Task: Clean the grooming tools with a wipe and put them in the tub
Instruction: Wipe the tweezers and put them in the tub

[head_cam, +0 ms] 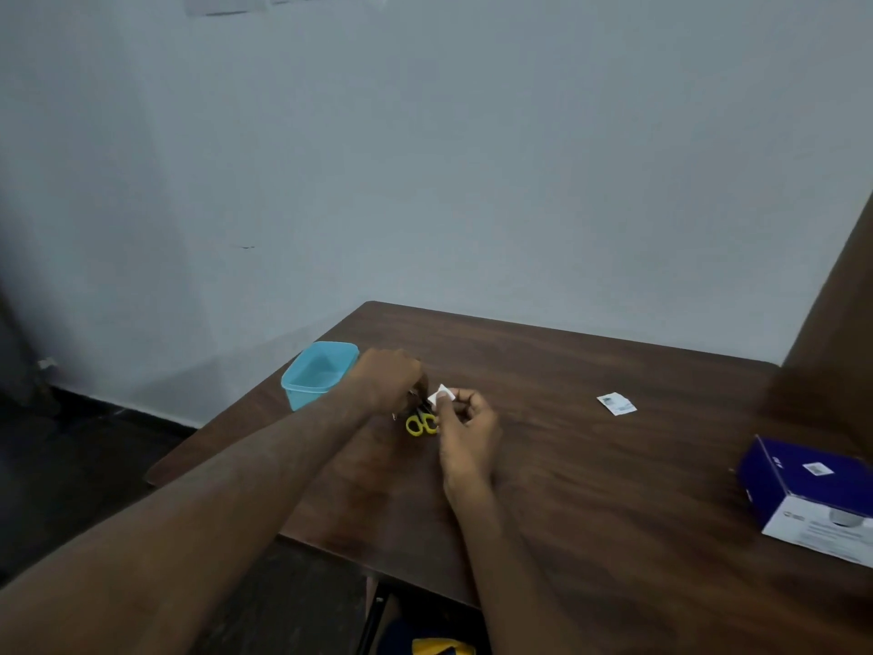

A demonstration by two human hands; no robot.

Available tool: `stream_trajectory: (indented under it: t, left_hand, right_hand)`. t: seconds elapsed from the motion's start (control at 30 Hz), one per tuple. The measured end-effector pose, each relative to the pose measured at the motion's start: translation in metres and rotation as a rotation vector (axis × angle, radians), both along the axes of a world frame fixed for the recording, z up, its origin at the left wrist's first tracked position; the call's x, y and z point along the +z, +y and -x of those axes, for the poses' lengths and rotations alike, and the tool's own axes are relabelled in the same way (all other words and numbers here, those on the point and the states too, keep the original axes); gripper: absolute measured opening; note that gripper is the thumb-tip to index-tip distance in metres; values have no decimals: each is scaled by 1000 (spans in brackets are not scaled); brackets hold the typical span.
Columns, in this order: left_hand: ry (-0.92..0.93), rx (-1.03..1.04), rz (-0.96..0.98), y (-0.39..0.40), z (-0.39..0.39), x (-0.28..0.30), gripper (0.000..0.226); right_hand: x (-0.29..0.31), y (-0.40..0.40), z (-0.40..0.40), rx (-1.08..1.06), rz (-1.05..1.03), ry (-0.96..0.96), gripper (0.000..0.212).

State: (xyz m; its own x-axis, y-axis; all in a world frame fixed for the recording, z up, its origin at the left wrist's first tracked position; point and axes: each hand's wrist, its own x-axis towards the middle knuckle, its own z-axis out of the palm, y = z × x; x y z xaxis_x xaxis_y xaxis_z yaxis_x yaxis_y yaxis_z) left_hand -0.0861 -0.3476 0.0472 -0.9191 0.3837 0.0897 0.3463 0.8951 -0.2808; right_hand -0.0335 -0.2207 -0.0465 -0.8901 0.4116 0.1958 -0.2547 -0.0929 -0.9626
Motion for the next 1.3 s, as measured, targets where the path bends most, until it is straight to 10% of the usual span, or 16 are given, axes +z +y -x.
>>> stream_trajectory:
  t: [0.4,0.6,0.8,1.3]
  left_hand:
    - [-182,14,-2,-16,20,12,17]
    - [-209,4,-435,-11,29,0,15]
    - [-116,-122,-961,60,24,-53,5]
    - [-200,-342,-1337,142,76,-78,16]
  right_hand:
    - [-3,0,6,6,118,23,11]
    - [2,4,3,-73,241,67,11]
    - [12,69,19,-100,-55,125,4]
    - [10,178,88,169,76,-110,10]
